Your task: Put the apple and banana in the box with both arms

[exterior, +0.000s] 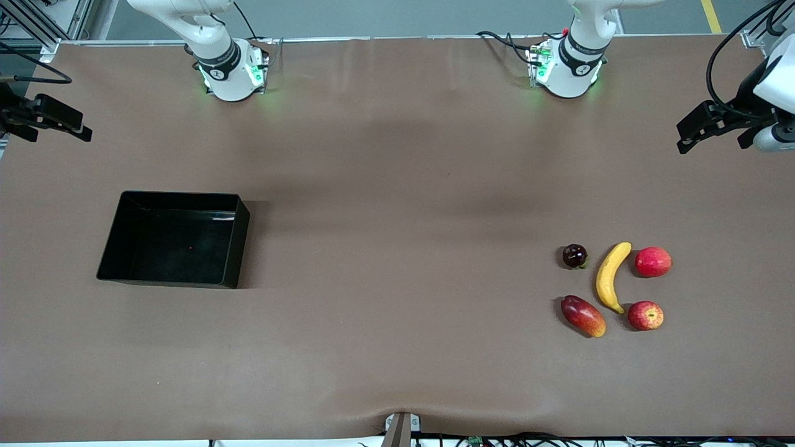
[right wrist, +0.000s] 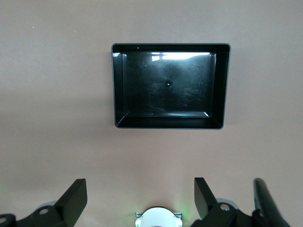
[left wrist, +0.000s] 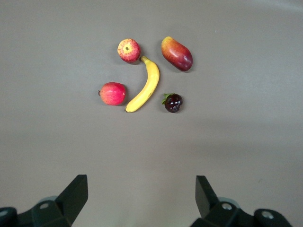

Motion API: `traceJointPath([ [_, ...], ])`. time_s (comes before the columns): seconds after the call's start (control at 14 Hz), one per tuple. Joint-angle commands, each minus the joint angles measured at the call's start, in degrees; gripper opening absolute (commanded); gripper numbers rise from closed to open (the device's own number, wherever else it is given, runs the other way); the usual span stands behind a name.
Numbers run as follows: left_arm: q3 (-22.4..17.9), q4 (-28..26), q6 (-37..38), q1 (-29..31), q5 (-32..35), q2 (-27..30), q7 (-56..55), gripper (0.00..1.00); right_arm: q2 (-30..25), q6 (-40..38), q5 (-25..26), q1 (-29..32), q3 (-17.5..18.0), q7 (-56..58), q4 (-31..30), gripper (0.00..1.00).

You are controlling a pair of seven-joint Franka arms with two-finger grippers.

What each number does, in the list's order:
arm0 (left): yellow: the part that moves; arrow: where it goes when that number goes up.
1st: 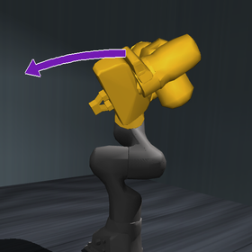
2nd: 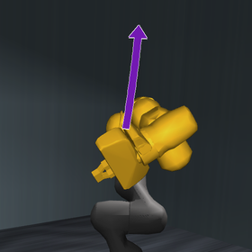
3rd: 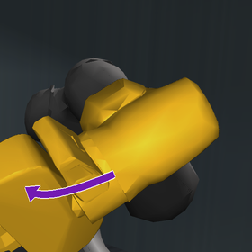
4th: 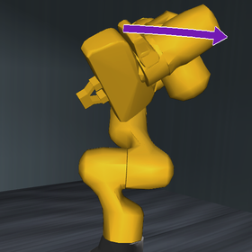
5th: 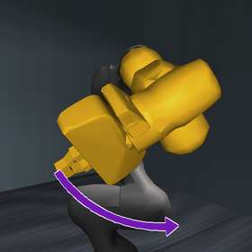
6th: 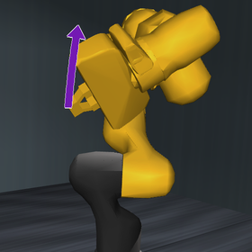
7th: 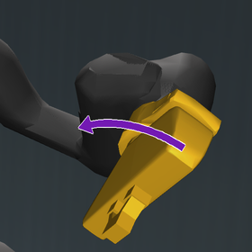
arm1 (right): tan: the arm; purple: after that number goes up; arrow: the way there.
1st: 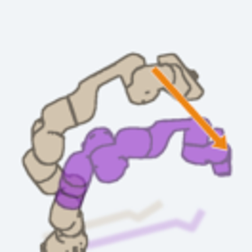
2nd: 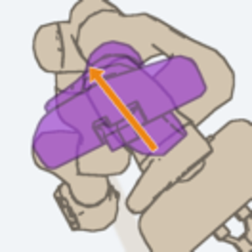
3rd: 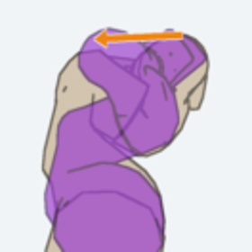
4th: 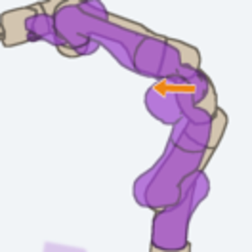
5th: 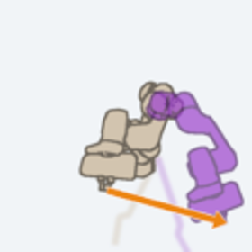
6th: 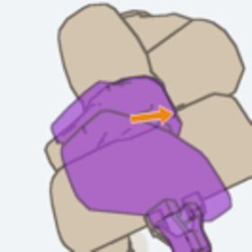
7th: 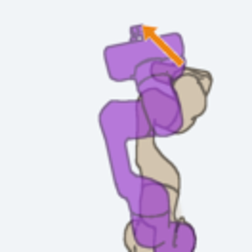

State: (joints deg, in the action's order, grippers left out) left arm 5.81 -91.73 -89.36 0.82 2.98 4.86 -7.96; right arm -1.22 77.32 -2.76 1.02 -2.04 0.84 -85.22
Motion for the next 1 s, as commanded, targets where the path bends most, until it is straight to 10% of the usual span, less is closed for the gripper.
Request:
traceJointPath([
  [0.0, 0.08, 0.59, 0.85, 0.32, 0.18, 0.15, 0.75, 1.00, -0.27, 0.38, 0.48, 0.65, 0.54, -0.32, -0.38, 1.00],
  [0.93, -0.36, 4.28, 0.33, 3.31, 0.71, -8.18, 0.75, 1.00, 8.33, 2.21, 0.92, 5.48, 0.54, 0.30, 3.04, 1.00],
])
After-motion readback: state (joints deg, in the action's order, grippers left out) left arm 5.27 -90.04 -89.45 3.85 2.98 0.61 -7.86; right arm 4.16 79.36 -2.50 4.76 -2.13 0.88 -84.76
